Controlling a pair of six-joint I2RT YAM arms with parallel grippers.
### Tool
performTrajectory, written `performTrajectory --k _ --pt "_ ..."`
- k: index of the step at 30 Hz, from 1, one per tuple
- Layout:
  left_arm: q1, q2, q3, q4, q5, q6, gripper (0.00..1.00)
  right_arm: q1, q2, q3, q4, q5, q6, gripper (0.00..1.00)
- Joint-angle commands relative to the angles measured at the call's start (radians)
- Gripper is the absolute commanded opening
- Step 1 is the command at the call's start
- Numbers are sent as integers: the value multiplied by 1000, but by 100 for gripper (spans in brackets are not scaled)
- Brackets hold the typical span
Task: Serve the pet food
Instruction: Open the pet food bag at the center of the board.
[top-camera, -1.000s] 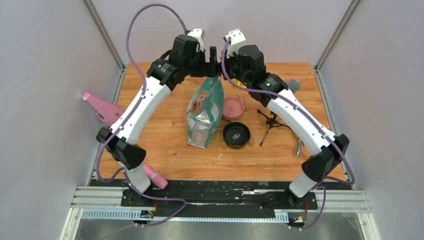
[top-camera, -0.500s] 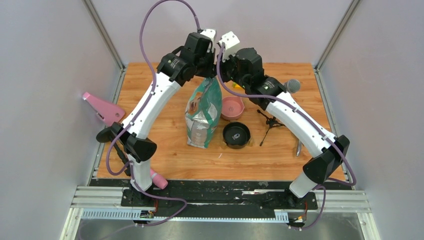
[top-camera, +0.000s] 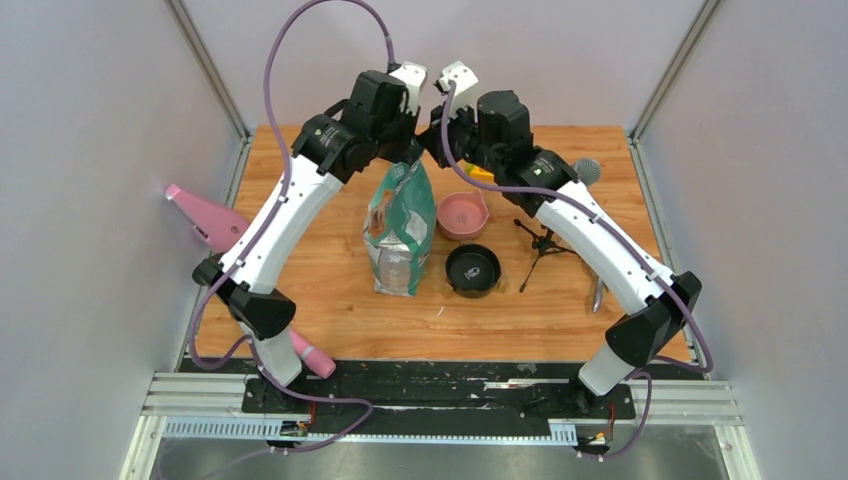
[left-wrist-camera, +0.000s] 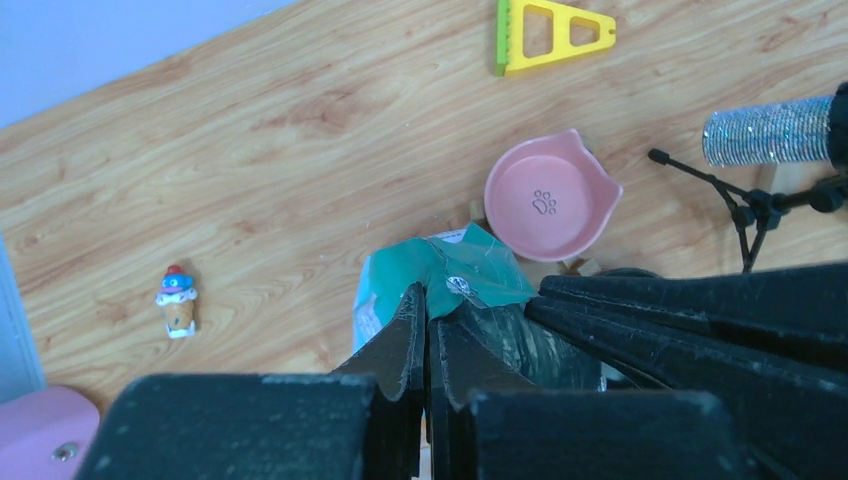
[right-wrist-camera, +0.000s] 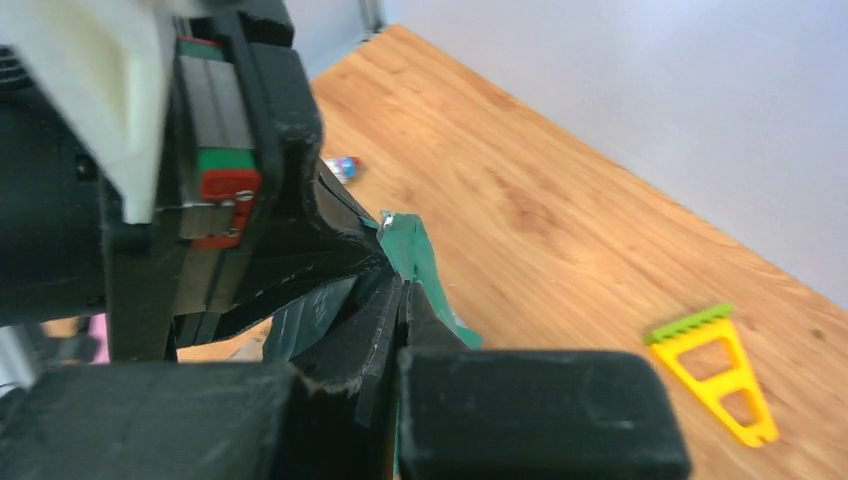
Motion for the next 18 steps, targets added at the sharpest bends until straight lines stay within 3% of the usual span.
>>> performTrajectory --k 1,4,6,10,13,18 --pt "38 -187 -5 62 -62 27 0 -52 13 100 -37 -219 172 0" --pt "38 -213 -23 90 -36 2 0 -20 62 147 -39 -251 234 2" --pt "39 -226 -45 110 -42 -7 0 9 82 170 -41 -192 239 16" --pt "38 -237 -67 124 -42 -26 0 62 113 210 -42 -75 243 35" --pt "38 -246 -82 134 -27 -36 0 93 139 234 -47 36 242 45" --pt "39 -260 -92 147 -35 -41 0 143 204 308 -118 169 213 54"
